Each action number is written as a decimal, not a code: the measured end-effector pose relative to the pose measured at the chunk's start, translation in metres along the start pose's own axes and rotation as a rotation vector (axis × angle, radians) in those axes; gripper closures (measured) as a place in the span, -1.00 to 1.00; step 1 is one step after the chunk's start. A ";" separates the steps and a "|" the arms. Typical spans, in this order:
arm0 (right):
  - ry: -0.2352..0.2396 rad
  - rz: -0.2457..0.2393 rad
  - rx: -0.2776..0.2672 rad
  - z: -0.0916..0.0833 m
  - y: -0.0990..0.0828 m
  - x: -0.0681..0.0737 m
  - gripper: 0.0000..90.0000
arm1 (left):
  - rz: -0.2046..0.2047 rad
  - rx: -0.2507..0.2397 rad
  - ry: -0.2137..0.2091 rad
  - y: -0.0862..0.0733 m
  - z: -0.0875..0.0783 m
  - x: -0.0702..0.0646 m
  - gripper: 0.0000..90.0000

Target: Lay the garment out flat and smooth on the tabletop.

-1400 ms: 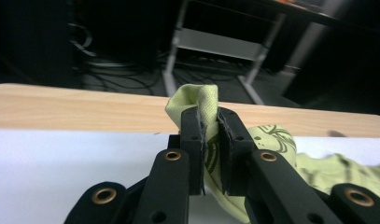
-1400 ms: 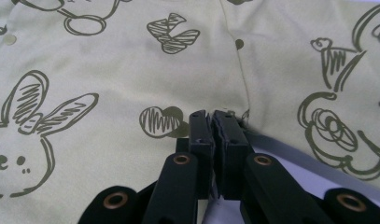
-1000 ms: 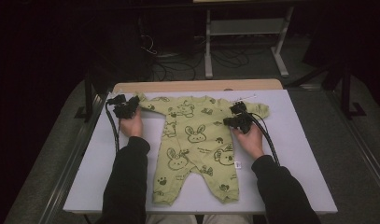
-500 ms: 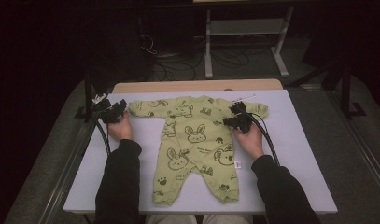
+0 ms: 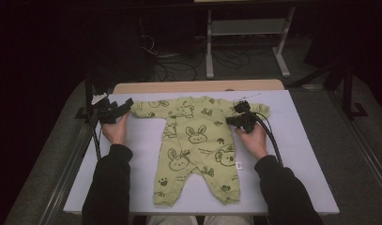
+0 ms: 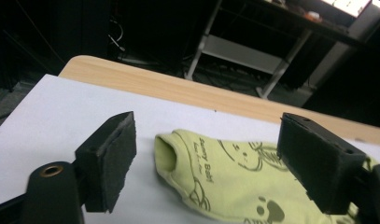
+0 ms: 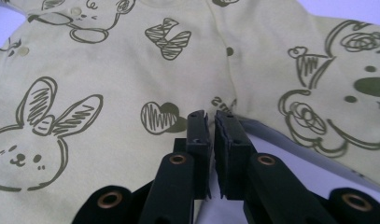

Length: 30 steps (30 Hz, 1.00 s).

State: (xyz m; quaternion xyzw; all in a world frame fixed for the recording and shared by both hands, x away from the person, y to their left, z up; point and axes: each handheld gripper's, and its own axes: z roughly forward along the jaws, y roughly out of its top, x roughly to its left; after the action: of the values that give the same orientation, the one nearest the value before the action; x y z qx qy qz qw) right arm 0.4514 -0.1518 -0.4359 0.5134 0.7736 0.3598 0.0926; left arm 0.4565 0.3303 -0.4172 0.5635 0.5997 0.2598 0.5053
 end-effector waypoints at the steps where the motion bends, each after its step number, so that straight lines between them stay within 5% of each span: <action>1: 0.001 0.001 -0.001 -0.002 0.000 -0.001 0.80 | 0.005 0.004 -0.016 0.001 -0.002 0.000 -0.67; 5: 0.002 0.004 -0.018 -0.010 0.000 -0.006 0.62 | 0.033 0.022 -0.055 0.002 -0.007 0.000 -0.80; 7: -0.012 -0.019 -0.044 -0.015 0.000 -0.006 0.35 | 0.051 0.046 -0.072 0.002 -0.009 -0.001 -0.84; 15: -0.046 -0.128 -0.129 -0.033 0.003 -0.002 -0.25 | 0.102 0.095 -0.113 0.001 -0.015 -0.006 -1.00; 18: -0.013 -0.144 -0.135 -0.038 0.002 -0.002 -0.70 | 0.132 0.111 -0.120 0.001 -0.018 -0.007 -1.00; 23: -0.010 -0.141 -0.162 -0.050 -0.002 -0.003 -1.00 | 0.182 0.106 -0.158 -0.002 -0.030 -0.006 -1.00; 30: 0.019 -0.118 -0.206 -0.072 -0.011 -0.012 -1.00 | 0.225 0.086 -0.188 0.001 -0.049 -0.005 -1.00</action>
State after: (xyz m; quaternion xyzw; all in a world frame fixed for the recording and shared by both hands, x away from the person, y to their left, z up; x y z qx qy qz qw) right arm 0.4115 -0.1975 -0.3934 0.4511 0.7623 0.4362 0.1585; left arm 0.4115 0.3382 -0.3975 0.6703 0.4932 0.2348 0.5024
